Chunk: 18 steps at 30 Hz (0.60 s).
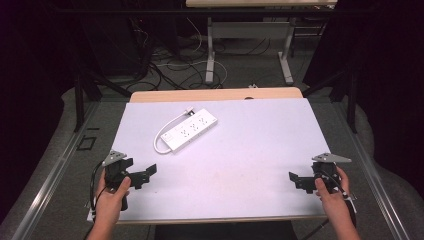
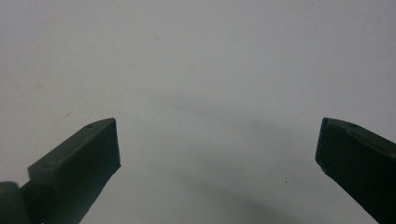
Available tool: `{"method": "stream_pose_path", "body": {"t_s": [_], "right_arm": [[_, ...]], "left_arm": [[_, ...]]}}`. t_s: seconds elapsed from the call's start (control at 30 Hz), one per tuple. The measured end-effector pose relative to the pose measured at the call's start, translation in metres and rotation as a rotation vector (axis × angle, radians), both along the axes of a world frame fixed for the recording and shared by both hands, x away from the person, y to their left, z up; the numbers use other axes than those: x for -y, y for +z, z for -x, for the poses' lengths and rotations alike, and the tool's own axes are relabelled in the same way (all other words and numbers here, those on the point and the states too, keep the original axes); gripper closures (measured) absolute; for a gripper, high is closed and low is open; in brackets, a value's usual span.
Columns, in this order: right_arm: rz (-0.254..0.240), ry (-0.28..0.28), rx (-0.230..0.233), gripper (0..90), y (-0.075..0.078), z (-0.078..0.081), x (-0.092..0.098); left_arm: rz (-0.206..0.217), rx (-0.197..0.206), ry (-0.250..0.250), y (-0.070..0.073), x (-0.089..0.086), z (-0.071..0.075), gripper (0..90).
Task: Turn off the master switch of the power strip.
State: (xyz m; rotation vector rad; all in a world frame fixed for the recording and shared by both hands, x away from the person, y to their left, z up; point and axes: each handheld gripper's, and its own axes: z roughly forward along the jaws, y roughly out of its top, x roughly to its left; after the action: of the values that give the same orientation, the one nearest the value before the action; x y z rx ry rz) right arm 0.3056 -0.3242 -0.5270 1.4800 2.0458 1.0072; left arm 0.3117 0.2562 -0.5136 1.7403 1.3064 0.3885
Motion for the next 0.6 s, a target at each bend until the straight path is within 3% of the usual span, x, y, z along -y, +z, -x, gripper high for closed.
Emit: {"method": "stream_pose_path", "body": {"t_s": [0.2, 0.6], "right_arm": [[0.002, -0.002, 0.001, 0.0, -0.001, 0.000, 0.001], [0.005, -0.013, 0.002, 0.0, -0.002, 0.000, 0.003]], "left_arm": [[0.000, 0.016, 0.019, -0.010, -0.004, -0.001, 1.0], [0.012, -0.005, 0.069, -0.025, -0.018, -0.004, 1.9]]}}
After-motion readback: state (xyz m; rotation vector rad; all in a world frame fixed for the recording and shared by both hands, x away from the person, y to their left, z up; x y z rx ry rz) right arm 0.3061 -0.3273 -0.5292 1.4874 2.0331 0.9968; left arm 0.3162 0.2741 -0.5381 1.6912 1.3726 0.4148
